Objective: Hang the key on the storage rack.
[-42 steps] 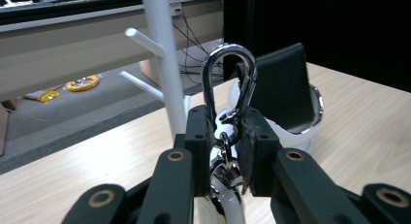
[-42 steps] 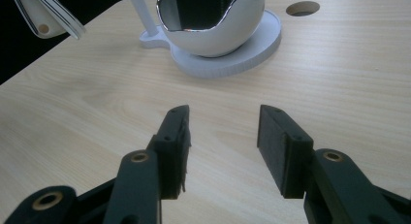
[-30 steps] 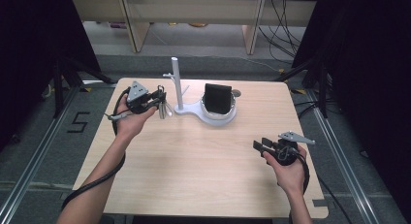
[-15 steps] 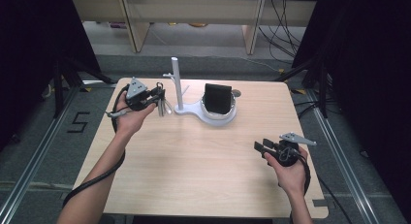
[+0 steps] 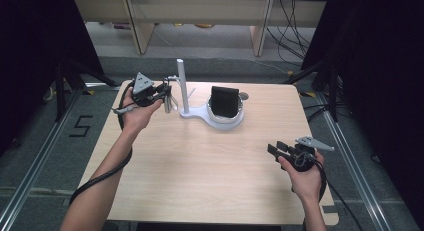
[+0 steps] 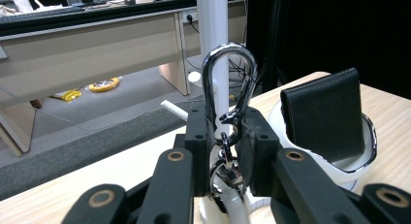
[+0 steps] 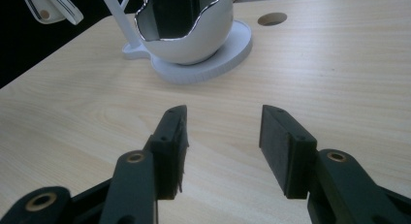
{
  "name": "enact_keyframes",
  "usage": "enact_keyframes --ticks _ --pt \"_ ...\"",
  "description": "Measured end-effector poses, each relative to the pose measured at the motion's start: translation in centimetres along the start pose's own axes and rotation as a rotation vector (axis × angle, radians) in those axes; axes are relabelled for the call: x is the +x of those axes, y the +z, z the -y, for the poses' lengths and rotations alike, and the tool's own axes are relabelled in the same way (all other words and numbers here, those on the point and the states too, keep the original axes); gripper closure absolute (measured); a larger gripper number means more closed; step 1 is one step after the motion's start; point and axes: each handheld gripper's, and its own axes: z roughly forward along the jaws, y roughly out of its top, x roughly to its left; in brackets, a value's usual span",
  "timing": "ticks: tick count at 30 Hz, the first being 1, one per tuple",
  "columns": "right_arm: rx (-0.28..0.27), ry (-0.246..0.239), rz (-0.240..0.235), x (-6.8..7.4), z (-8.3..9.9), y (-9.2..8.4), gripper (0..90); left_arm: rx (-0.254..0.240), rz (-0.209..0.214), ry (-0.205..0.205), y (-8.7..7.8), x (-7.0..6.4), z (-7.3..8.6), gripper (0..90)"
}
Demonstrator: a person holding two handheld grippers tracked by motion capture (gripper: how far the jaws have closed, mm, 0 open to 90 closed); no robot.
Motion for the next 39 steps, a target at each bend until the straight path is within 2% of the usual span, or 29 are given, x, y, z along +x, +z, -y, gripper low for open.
enact_keyframes --ticks 6,7,9,10,11,13,14,15,19,21,24,25,39 --pt "0.004 0.023 -0.024 -0.1 -0.2 -0.2 54.0 0.002 -0.005 -0.008 0.6 0.0 0.0 75.4" --pt "0.001 0.01 -0.015 -0.2 -0.3 -0.2 54.0 0.003 -0.006 -0.007 0.6 0.0 0.0 75.4" --pt "0.0 0.016 -0.013 -0.4 -0.2 -0.2 54.0 0.006 -0.008 -0.009 0.8 0.0 0.0 75.4" --pt "0.008 0.06 -0.014 -0.2 -0.1 -0.1 54.0 0.008 -0.009 -0.009 0.9 0.1 0.0 75.4" --pt "0.003 0.024 -0.018 -0.5 -0.1 0.0 54.0 0.011 -0.011 -0.012 0.9 0.1 0.0 75.4" --pt "0.014 0.065 -0.019 -0.1 -0.1 -0.1 54.0 0.011 -0.015 -0.012 0.9 0.2 0.0 75.4" --pt "0.001 0.027 -0.017 -0.4 -0.1 0.1 54.0 0.011 -0.015 -0.012 0.9 0.3 0.0 75.4" --pt "0.011 0.02 -0.014 -0.4 -0.2 0.1 54.0 0.011 -0.014 -0.014 1.0 0.3 0.0 75.4" --pt "0.009 0.03 -0.017 -0.2 -0.2 0.0 54.0 0.018 -0.012 -0.012 1.3 0.5 0.0 75.4" --pt "0.006 0.014 -0.003 -0.3 -0.2 0.0 54.0 0.017 -0.013 -0.015 1.5 0.7 0.0 75.4" --pt "0.002 0.02 -0.005 -0.2 -0.3 -0.2 54.0 0.028 -0.02 -0.017 1.8 0.8 0.1 75.4" --pt "-0.002 0.037 -0.016 -0.1 -0.2 -0.1 54.0 0.031 -0.018 -0.017 1.9 0.8 0.1 75.4" --pt "-0.005 0.014 -0.02 -0.2 -0.2 0.0 54.1 0.054 -0.011 -0.023 2.9 1.2 -0.5 75.3"
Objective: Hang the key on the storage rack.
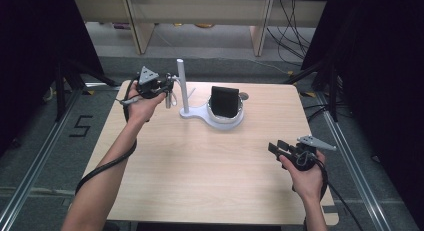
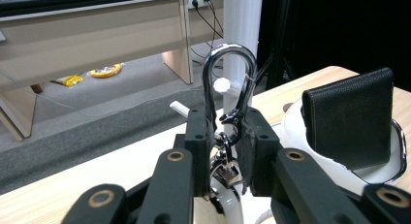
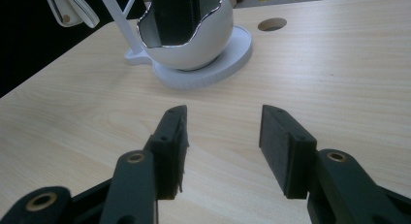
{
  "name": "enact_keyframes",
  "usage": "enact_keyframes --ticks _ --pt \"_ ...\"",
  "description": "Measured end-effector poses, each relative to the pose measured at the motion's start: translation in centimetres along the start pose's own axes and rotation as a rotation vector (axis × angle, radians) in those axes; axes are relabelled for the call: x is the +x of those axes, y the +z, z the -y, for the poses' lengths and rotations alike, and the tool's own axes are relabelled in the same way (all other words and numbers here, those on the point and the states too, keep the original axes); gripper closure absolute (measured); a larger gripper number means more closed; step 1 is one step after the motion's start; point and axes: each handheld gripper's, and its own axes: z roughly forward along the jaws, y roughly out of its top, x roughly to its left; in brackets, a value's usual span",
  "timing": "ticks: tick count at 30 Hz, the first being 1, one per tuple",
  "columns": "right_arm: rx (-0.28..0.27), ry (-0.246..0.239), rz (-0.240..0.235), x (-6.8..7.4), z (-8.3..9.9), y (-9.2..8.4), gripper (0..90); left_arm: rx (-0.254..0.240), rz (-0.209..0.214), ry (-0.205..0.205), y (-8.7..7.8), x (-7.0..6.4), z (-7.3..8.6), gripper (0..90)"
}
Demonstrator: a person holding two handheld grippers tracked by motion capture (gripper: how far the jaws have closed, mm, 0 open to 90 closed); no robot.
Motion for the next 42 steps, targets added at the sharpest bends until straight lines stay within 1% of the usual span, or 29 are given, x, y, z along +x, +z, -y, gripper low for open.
enact_keyframes --ticks 2,5,12,13,14,15,16,19,20,21,22,23,29,34,37,38,39,42 --pt "-0.001 0.008 -0.008 0.1 0.0 0.0 54.1 0.011 0.003 -0.001 0.2 0.1 0.1 75.3" --pt "0.0 0.0 0.0 0.0 0.0 0.0 54.1 0.019 0.001 -0.019 0.4 0.2 0.3 75.3" --pt "-0.002 0.001 -0.005 0.0 0.1 0.1 54.1 0.03 0.012 -0.025 0.8 0.1 0.4 75.2" --pt "0.0 0.003 -0.005 0.0 0.1 0.1 54.1 0.033 0.012 -0.028 0.9 0.1 0.4 75.2" --pt "0.007 0.019 0.0 0.2 0.1 0.0 54.1 0.037 0.013 -0.028 1.0 0.1 0.4 75.2" --pt "0.003 -0.001 0.004 0.1 0.1 0.0 54.1 0.038 0.014 -0.032 1.2 0.1 0.5 75.2" --pt "0.01 0.006 0.002 0.1 0.1 0.0 54.1 0.042 0.014 -0.033 1.2 0.0 0.5 75.2" --pt "0.012 0.006 0.002 0.2 0.1 0.0 54.1 0.049 0.017 -0.034 1.5 -0.1 0.6 75.2" --pt "0.023 0.045 -0.003 0.5 0.1 0.0 54.0 0.05 0.018 -0.039 1.6 -0.2 0.6 75.2" --pt "0.023 0.05 -0.007 0.5 0.1 0.0 54.1 0.053 0.018 -0.037 1.7 -0.2 0.6 75.2" --pt "0.022 0.049 -0.003 0.5 0.1 0.0 54.0 0.052 0.017 -0.039 1.8 -0.3 0.6 75.2" --pt "0.012 0.006 0.003 0.2 0.1 0.0 54.0 0.055 0.017 -0.04 1.8 -0.3 0.6 75.2" --pt "0.014 0.006 0.002 0.2 0.1 0.0 54.0 0.07 0.012 -0.036 2.3 -0.3 0.7 75.0" --pt "0.019 0.005 0.001 0.2 0.1 0.0 53.9 0.067 0.005 -0.026 2.5 -0.3 0.9 74.8" --pt "0.019 0.005 0.0 0.2 0.2 0.0 53.8 0.061 0.008 -0.023 2.5 -0.4 1.0 74.3" --pt "0.019 0.005 0.0 0.2 0.2 0.0 53.8 0.062 0.009 -0.019 2.5 -0.4 1.0 73.9" --pt "0.02 0.021 -0.011 0.2 0.2 0.0 53.8 0.062 0.009 -0.02 2.4 -0.5 1.1 73.3" --pt "0.018 0.016 -0.006 0.2 0.2 0.0 53.7 0.054 0.006 -0.015 2.4 -0.6 1.1 69.7"
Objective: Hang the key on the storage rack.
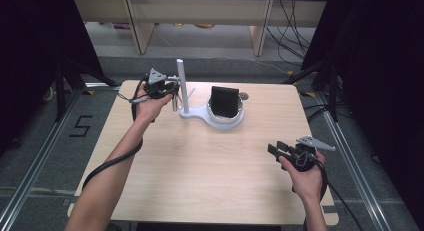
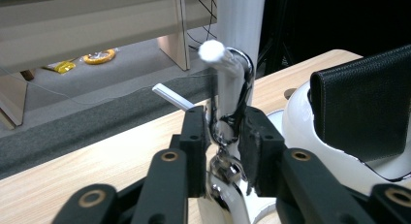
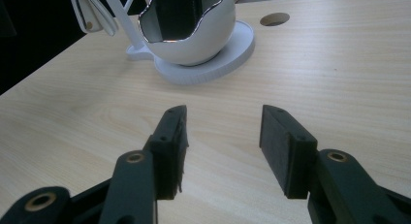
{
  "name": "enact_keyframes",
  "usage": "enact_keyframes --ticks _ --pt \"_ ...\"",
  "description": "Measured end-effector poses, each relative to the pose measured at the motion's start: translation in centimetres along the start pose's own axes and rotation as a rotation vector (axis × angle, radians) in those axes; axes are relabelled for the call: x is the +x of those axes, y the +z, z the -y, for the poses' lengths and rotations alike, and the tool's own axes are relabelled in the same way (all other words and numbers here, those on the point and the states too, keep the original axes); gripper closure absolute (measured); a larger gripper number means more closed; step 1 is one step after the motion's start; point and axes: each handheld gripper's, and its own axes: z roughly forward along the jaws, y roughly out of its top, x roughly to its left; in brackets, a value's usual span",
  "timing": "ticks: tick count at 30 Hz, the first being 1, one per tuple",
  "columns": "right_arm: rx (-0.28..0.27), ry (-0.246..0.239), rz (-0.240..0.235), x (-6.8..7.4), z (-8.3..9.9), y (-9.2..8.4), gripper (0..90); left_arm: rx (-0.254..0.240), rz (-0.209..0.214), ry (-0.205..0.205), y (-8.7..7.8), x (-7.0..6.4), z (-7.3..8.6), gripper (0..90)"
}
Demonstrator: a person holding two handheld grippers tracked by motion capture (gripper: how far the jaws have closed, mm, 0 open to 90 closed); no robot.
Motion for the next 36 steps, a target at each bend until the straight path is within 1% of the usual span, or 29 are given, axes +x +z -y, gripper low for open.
enact_keyframes --ticks 1,4,5,7,8,9,11,12,14,16,21,23,25,26,27,28,29,30,31,32,33,34,35,36 --pt "0.004 0.004 -0.004 0.0 0.0 0.0 53.7 -0.005 -0.003 0.002 0.0 0.0 0.0 68.6" --pt "0.002 -0.003 -0.003 0.0 0.0 0.0 53.6 -0.008 -0.008 0.017 -0.3 0.0 -0.1 66.3" --pt "0.002 -0.013 0.005 0.0 0.0 -0.1 53.6 -0.011 -0.009 0.015 -0.4 0.0 -0.1 65.5" --pt "0.001 -0.012 0.004 0.0 -0.1 -0.1 53.6 -0.015 -0.016 0.03 -0.9 0.0 0.0 63.5" --pt "-0.006 -0.02 0.004 -0.1 0.0 -0.1 53.6 -0.018 -0.018 0.038 -1.1 -0.1 0.0 62.4" --pt "-0.003 -0.015 0.004 -0.1 -0.1 -0.2 53.6 -0.017 -0.018 0.041 -1.3 -0.1 0.1 61.1" --pt "-0.003 -0.011 0.005 0.0 -0.1 -0.2 53.6 -0.016 -0.022 0.052 -2.1 0.0 0.3 59.0" --pt "0.002 -0.018 0.017 0.0 -0.1 -0.3 53.5 -0.016 -0.021 0.057 -2.5 0.0 0.4 57.9" --pt "-0.006 -0.007 0.001 0.0 -0.1 -0.2 53.5 -0.021 -0.026 0.059 -3.3 0.0 0.6 55.5" --pt "-0.009 -0.014 0.0 -0.1 -0.1 -0.3 53.4 -0.015 -0.036 0.063 -4.4 0.1 1.0 52.8" --pt "-0.012 -0.016 0.004 -0.2 -0.1 -0.3 53.3 -0.04 -0.047 0.068 -7.1 0.2 2.3 49.6" --pt "-0.012 -0.02 0.007 -0.2 -0.1 -0.2 53.2 -0.042 -0.05 0.064 -8.0 0.3 2.8 48.9" --pt "-0.007 -0.013 0.005 -0.1 -0.1 -0.2 53.1 -0.042 -0.048 0.063 -8.8 0.2 3.3 48.3" --pt "-0.001 0.005 0.013 0.1 -0.1 -0.3 53.0 -0.044 -0.048 0.067 -9.2 0.2 3.5 48.2" --pt "-0.003 -0.018 0.018 -0.1 -0.1 -0.3 52.9 -0.046 -0.049 0.065 -9.7 0.2 3.8 48.0" --pt "0.004 -0.021 0.027 -0.1 -0.1 -0.3 52.8 -0.051 -0.05 0.063 -10.1 0.1 4.1 47.8" --pt "0.005 -0.02 0.021 -0.1 -0.1 -0.3 52.7 -0.053 -0.047 0.069 -10.5 0.0 4.5 47.6" --pt "0.001 -0.02 0.015 -0.2 -0.1 -0.2 52.7 -0.053 -0.047 0.065 -10.9 -0.1 4.9 47.4" --pt "0.004 -0.006 0.01 -0.1 0.0 -0.1 52.6 -0.053 -0.048 0.062 -11.3 -0.2 5.2 46.9" --pt "0.006 -0.014 0.017 -0.1 0.0 0.0 52.5 -0.063 -0.049 0.056 -11.8 -0.2 5.8 46.7" --pt "0.01 0.009 0.018 0.0 0.1 0.0 52.5 -0.056 -0.058 0.054 -12.3 -0.4 6.3 46.3" --pt "0.016 0.009 0.014 0.0 0.1 0.0 52.5 -0.059 -0.058 0.051 -12.7 -0.4 6.9 46.0" --pt "0.02 0.027 0.012 0.1 0.1 0.0 52.4 -0.063 -0.065 0.039 -13.1 -0.5 7.6 45.7" --pt "0.019 0.019 0.019 0.0 0.2 0.1 52.4 -0.064 -0.068 0.034 -13.5 -0.5 8.0 45.5"
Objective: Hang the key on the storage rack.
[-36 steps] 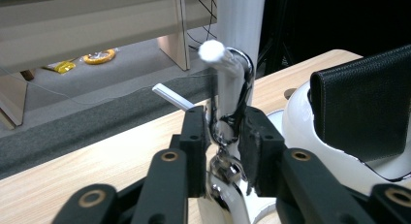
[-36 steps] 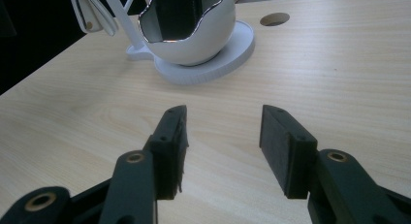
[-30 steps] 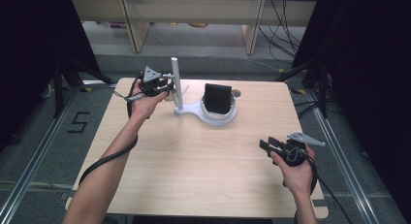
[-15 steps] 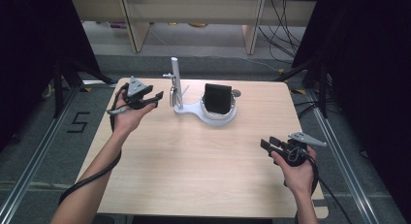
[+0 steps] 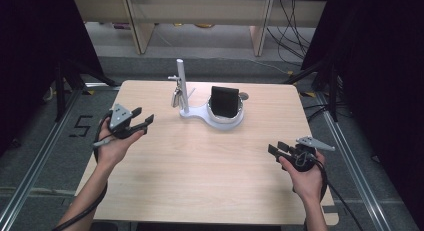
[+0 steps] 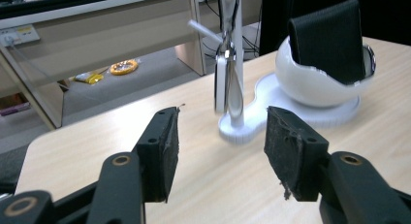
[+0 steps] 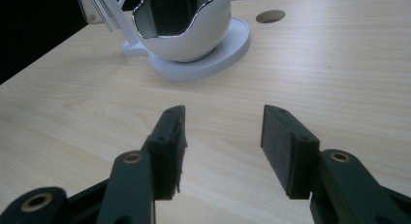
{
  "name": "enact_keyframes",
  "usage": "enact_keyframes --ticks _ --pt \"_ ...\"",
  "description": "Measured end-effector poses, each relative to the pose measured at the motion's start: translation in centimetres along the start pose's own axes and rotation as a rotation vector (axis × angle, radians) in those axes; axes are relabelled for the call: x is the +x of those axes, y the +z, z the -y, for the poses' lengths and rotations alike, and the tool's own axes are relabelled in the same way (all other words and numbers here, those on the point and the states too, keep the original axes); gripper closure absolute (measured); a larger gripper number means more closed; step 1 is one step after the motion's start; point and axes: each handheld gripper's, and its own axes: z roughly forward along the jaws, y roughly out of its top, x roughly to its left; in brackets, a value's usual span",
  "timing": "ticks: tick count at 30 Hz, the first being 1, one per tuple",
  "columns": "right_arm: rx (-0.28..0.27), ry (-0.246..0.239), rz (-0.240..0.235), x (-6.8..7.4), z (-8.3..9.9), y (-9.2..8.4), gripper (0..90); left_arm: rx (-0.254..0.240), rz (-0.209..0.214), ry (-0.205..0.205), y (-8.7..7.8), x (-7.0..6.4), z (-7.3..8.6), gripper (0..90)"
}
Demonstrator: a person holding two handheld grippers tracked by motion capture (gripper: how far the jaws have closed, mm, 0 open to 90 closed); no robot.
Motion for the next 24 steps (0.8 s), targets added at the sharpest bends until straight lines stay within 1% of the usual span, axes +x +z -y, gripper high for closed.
enact_keyframes --ticks 1,3,4,5,6,7,8,9,10,11,13,14,15,16,17,18,19,20,21,22,23,24 --pt "-0.008 -0.036 0.001 -0.4 0.0 0.1 52.3 -0.004 -0.003 -0.005 -0.4 0.0 0.6 45.2" --pt "0.006 -0.029 0.007 -0.4 0.1 0.2 52.3 0.002 -0.029 -0.022 -1.5 0.1 1.9 44.9" --pt "0.001 -0.039 0.015 -0.5 0.2 0.3 52.2 0.006 -0.044 -0.025 -1.8 0.1 2.5 44.8" --pt "0.018 0.006 0.009 -0.2 0.3 0.3 52.2 0.011 -0.051 -0.028 -2.2 0.1 3.2 44.7" --pt "0.014 -0.035 0.021 -0.5 0.3 0.3 52.1 0.009 -0.056 -0.034 -2.4 0.1 3.8 44.7" --pt "0.01 -0.03 0.006 -0.5 0.4 0.5 52.2 0.016 -0.063 -0.039 -2.7 0.0 4.3 44.6" --pt "0.017 0.001 0.009 -0.3 0.5 0.4 52.1 0.017 -0.068 -0.041 -3.0 0.0 4.9 44.6" --pt "0.018 -0.016 0.022 -0.4 0.5 0.5 52.0 0.013 -0.073 -0.048 -3.4 -0.1 5.7 44.5" --pt "0.033 -0.039 0.033 -0.7 0.5 0.5 52.1 0.012 -0.081 -0.057 -3.6 -0.2 6.2 44.5" --pt "0.027 -0.038 0.028 -0.7 0.5 0.5 52.0 -0.003 -0.084 -0.06 -3.8 -0.3 6.7 44.5" --pt "0.031 -0.048 0.02 -0.8 0.6 0.6 52.0 -0.005 -0.091 -0.066 -4.1 -0.5 7.5 44.2" --pt "0.03 -0.026 0.012 -0.7 0.7 0.7 51.9 -0.015 -0.089 -0.069 -4.2 -0.7 7.9 44.3" --pt "0.039 -0.013 0.027 -0.6 0.7 0.7 51.8 -0.02 -0.09 -0.066 -4.3 -0.8 8.4 44.1" --pt "0.035 -0.001 0.019 -0.5 0.8 0.9 51.8 -0.018 -0.094 -0.065 -4.5 -0.9 8.7 44.1" --pt "0.039 0.0 0.013 -0.5 0.9 0.9 51.7 -0.025 -0.091 -0.071 -4.5 -1.0 9.0 44.0" --pt "0.043 -0.01 0.021 -0.6 0.9 0.9 51.7 -0.026 -0.093 -0.076 -4.5 -1.1 9.2 43.9" --pt "0.038 0.004 0.004 -0.5 1.0 1.0 51.6 -0.029 -0.091 -0.075 -4.5 -1.2 9.3 43.8" --pt "0.033 -0.047 0.02 -0.9 1.0 1.1 51.6 -0.029 -0.089 -0.072 -4.5 -1.2 9.5 43.6" --pt "0.035 -0.037 0.016 -0.8 1.1 1.1 51.6 -0.027 -0.092 -0.072 -4.5 -1.4 9.6 43.5" --pt "0.051 0.005 -0.001 -0.6 1.2 1.0 51.5 -0.039 -0.083 -0.066 -4.4 -1.4 9.8 43.2" --pt "0.044 -0.007 0.011 -0.6 1.3 1.2 51.5 -0.031 -0.089 -0.071 -4.4 -1.5 9.9 43.1" --pt "0.057 0.002 0.012 -0.6 1.3 1.1 51.4 -0.034 -0.088 -0.066 -4.3 -1.6 10.0 43.1"
